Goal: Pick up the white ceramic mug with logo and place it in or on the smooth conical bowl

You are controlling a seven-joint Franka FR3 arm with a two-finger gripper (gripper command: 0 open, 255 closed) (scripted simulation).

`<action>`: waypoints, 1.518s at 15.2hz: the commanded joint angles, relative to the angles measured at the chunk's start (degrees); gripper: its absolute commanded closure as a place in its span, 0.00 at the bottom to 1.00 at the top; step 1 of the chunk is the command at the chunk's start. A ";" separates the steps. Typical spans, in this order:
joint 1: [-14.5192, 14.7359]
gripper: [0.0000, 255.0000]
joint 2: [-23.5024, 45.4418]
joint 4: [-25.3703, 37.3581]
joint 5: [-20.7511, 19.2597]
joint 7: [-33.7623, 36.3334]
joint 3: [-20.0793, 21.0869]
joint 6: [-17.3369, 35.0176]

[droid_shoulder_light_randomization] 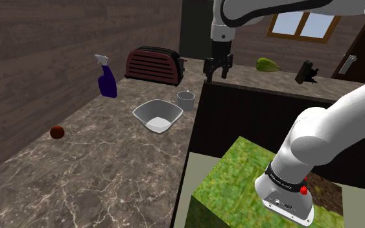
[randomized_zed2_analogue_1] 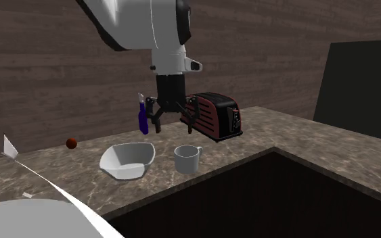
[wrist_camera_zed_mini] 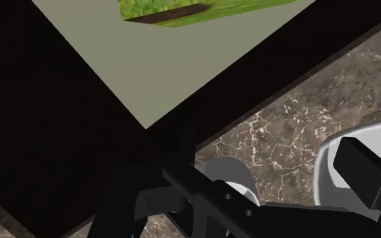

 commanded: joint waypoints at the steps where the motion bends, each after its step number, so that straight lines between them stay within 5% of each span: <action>1: 0.20 0.00 4.04 1.42 0.41 0.72 0.14 2.58; 17: 0.36 0.00 38.78 22.04 3.53 3.08 -0.07 15.97; 23: 0.26 0.00 41.19 20.68 3.72 3.08 -0.05 19.71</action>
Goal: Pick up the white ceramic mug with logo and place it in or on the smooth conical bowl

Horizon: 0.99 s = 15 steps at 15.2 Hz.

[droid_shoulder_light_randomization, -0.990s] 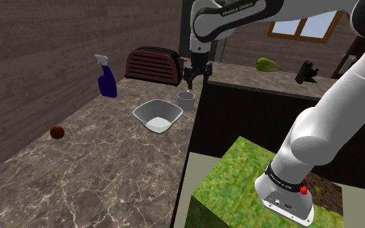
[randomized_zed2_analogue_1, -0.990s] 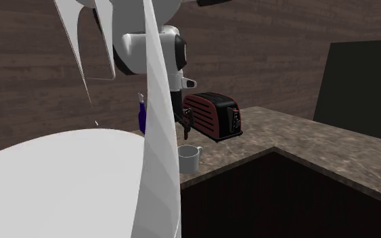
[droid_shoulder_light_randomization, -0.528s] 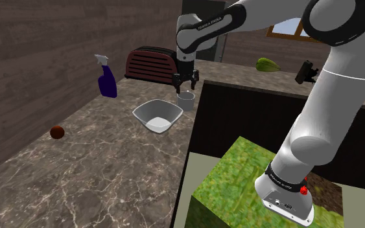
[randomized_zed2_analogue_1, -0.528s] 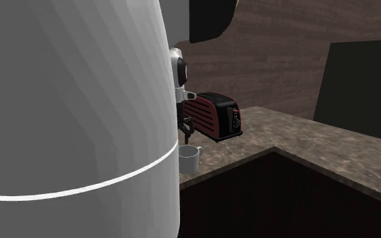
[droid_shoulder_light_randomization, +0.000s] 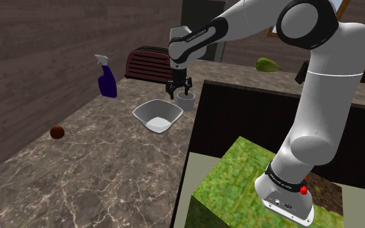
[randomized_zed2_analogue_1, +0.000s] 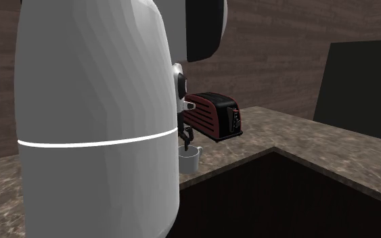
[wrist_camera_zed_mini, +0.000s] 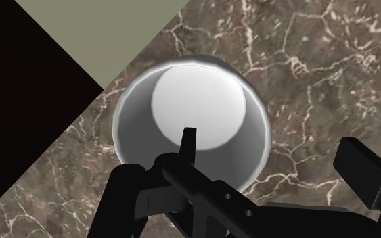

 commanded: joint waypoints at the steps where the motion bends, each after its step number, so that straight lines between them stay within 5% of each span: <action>1: 0.03 0.00 0.66 -0.83 0.05 0.08 0.04 1.51; 10: 0.01 0.00 1.11 -1.50 0.08 0.06 0.04 2.63; 11: 0.02 1.00 1.11 -1.50 0.08 0.06 0.04 2.63; 15: 0.02 1.00 1.11 -1.50 0.08 0.06 0.04 2.63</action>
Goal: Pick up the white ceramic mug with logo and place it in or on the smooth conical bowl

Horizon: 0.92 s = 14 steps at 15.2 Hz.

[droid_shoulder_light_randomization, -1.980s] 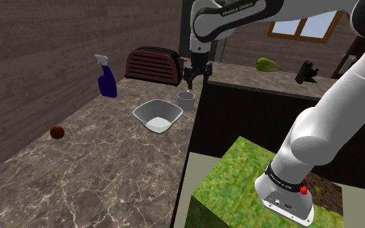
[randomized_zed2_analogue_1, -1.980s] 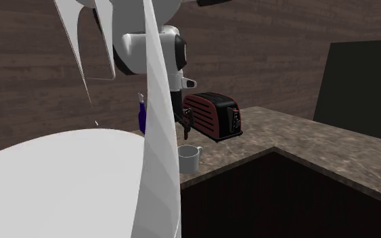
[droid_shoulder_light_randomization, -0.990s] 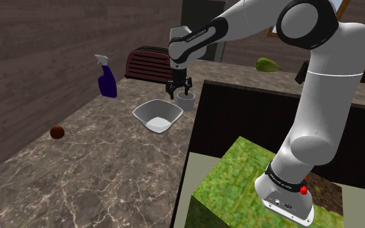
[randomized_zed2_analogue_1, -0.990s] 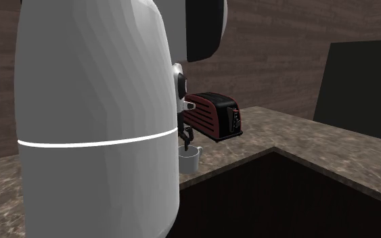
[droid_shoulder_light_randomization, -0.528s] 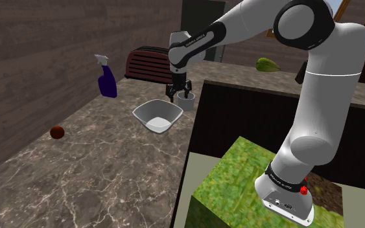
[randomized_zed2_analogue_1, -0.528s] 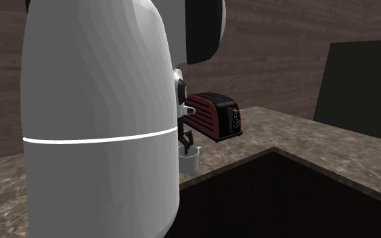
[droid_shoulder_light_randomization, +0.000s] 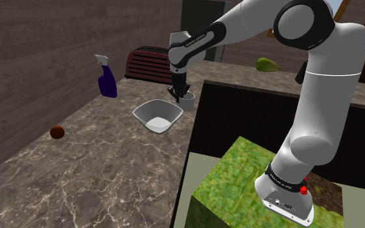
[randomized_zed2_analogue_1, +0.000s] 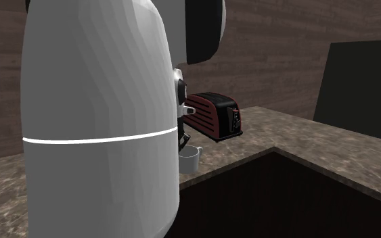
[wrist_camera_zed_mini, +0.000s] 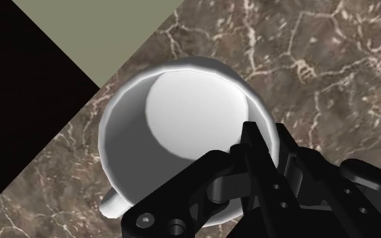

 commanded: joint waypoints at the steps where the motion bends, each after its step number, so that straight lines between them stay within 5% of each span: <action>1: -0.01 1.00 0.02 -0.01 0.00 0.00 -0.01 0.00; 14: 0.06 1.00 -2.89 3.29 -0.19 0.03 -0.05 -6.21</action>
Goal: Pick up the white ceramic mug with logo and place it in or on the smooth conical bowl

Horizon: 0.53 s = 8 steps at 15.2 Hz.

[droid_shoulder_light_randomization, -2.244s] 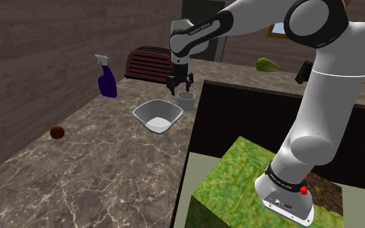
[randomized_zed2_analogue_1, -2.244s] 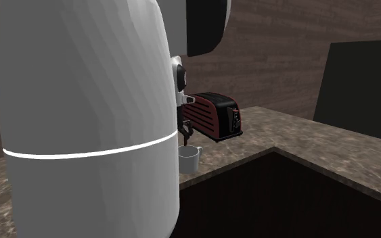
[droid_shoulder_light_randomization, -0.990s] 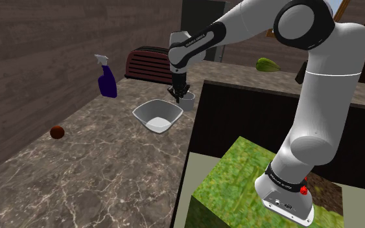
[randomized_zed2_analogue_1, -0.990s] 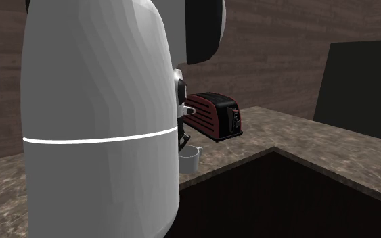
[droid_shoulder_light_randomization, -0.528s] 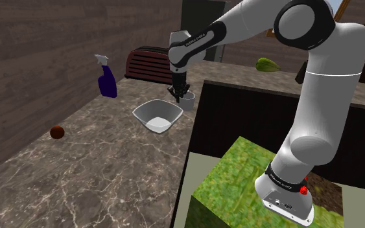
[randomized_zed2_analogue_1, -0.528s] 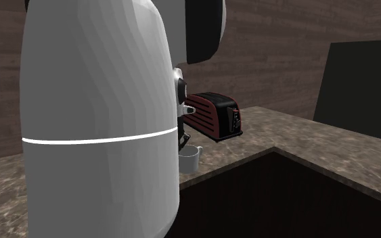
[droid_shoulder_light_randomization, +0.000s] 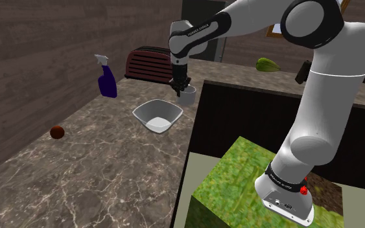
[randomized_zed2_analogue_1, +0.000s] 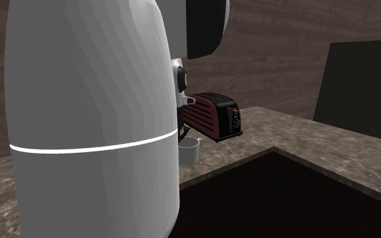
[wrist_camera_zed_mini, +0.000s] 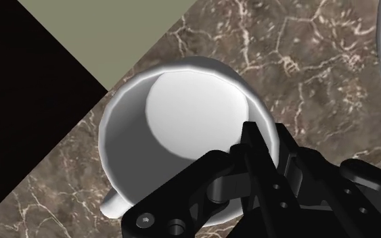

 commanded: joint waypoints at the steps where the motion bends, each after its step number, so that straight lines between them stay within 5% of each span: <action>1: 0.02 1.00 -0.49 1.01 -0.03 0.01 0.00 -1.51; 8: 0.05 1.00 -2.08 4.40 -0.13 0.00 -0.02 -6.50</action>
